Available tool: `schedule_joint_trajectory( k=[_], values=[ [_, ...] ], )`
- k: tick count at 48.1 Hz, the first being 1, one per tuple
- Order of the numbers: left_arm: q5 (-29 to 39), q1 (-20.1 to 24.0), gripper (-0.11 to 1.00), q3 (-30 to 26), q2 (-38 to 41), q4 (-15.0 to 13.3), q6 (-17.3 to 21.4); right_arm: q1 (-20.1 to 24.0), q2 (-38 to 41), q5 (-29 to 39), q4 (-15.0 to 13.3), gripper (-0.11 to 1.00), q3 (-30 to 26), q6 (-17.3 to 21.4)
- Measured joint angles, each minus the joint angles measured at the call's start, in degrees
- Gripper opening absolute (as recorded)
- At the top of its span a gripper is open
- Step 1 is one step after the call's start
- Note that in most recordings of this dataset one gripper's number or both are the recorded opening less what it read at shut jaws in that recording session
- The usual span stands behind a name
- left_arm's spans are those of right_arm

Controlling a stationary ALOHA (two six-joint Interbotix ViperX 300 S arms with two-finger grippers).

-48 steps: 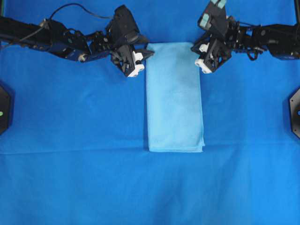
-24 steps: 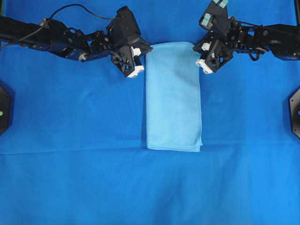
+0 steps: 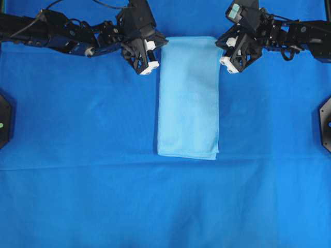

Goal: Fold the light blue towel.
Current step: 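Grasp the top corners and fold the towel down onto its bottom half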

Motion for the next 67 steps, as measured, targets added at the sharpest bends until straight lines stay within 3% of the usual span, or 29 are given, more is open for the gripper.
schedule_joint_trajectory(
  k=[14,26,43,53,67],
  values=[
    [4.57,-2.99,0.02,1.49,-7.82,0.0,0.26,3.69,-7.21,5.89,0.35,0.03,0.0,0.35],
    [7.29,-9.14,0.02,3.96,-14.85,0.0,0.44,11.34,-14.41,12.83,2.2,0.03,0.35,1.76],
    [10.37,-20.04,0.02,7.03,-18.28,0.0,-2.37,23.55,-18.72,18.54,2.37,0.03,2.81,9.67],
    [10.28,-23.47,0.02,8.17,-14.5,-0.09,-4.39,28.21,-16.08,17.58,2.37,0.03,4.31,12.39],
    [5.36,-28.21,0.02,8.61,-7.29,-0.09,-7.56,32.34,-7.47,7.82,2.37,0.03,6.33,16.52]
  ],
)
